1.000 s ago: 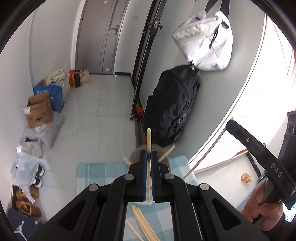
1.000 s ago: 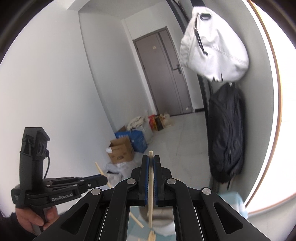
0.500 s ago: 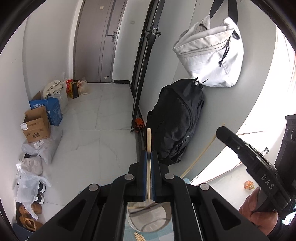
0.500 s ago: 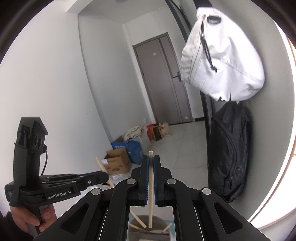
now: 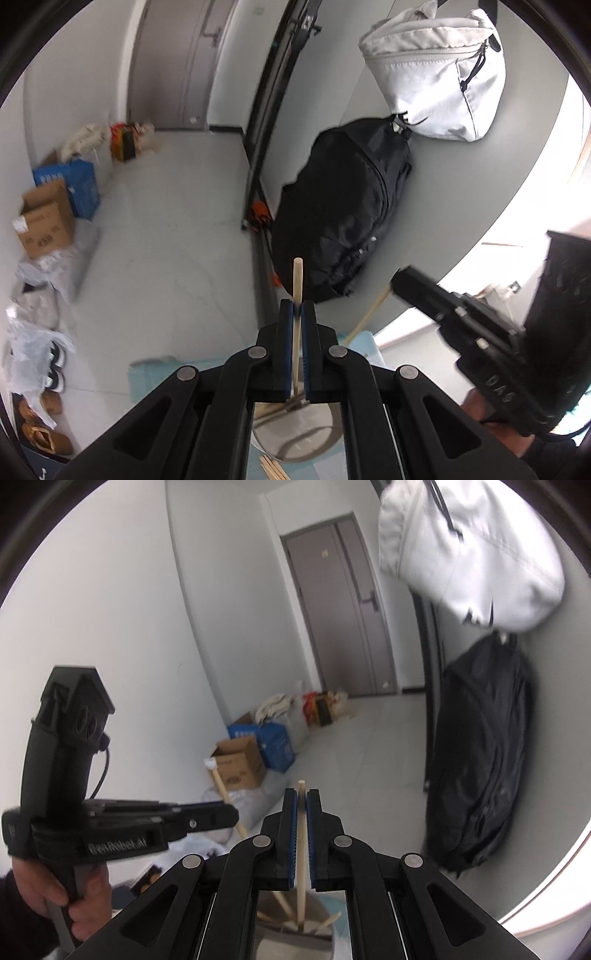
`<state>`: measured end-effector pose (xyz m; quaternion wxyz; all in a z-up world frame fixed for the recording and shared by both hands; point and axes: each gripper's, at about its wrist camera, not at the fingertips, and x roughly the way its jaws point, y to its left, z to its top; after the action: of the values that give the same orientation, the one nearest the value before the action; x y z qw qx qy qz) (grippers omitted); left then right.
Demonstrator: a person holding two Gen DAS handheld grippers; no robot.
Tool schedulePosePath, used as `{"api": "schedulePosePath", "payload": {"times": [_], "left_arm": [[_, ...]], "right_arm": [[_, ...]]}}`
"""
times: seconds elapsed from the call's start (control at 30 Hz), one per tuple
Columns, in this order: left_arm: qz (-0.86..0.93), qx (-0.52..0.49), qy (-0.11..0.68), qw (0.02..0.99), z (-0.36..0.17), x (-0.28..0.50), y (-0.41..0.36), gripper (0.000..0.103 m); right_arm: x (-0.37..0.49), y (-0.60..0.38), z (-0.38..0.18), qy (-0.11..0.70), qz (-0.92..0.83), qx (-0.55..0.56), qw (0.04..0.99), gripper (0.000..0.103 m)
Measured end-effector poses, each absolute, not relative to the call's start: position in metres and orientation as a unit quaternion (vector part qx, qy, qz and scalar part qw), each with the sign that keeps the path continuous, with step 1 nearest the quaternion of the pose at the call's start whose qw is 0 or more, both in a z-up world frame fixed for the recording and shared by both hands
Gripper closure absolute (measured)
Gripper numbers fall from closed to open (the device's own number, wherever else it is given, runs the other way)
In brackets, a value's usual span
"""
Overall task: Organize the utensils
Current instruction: 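Lower both chopsticks into the utensil holder and open both tools, then raise both open tools away from the utensil holder toward the pile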
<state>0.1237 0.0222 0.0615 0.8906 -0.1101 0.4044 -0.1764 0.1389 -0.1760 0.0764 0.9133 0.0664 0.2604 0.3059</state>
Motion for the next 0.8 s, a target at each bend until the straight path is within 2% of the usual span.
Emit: {"api": "schedulePosePath", "payload": {"times": [0.1,0.17,0.2,0.23,0.43,0.57,0.7,0.8], "left_arm": [[-0.188,-0.113,0.410,0.885,0.063,0.124,0.023,0.095],[-0.185,-0.115,0.406,0.888,0.062,0.120,0.025,0.069],[-0.183,-0.117,0.398,0.891,0.065,0.116,0.027,0.061],[-0.182,-0.119,0.393,0.894,0.066,0.115,0.028,0.052],[-0.153,-0.126,0.386,0.901,0.074,0.106,0.034,0.050],[-0.131,-0.121,0.375,0.909,0.079,0.094,0.035,0.050],[-0.112,-0.113,0.370,0.915,0.084,0.081,0.034,0.050],[-0.104,-0.106,0.365,0.919,0.088,0.071,0.030,0.050]], "right_arm": [[0.138,-0.183,0.069,0.270,0.316,0.087,0.906,0.096],[0.135,-0.189,0.066,0.274,0.320,0.101,0.901,0.095],[0.133,-0.193,0.066,0.275,0.314,0.109,0.902,0.094],[0.133,-0.196,0.066,0.276,0.310,0.113,0.903,0.088],[0.118,-0.216,0.074,0.266,0.294,0.138,0.907,0.071],[0.105,-0.218,0.084,0.256,0.288,0.127,0.914,0.052],[0.092,-0.219,0.094,0.245,0.294,0.126,0.915,0.049],[0.079,-0.220,0.102,0.235,0.297,0.125,0.917,0.040]]}}
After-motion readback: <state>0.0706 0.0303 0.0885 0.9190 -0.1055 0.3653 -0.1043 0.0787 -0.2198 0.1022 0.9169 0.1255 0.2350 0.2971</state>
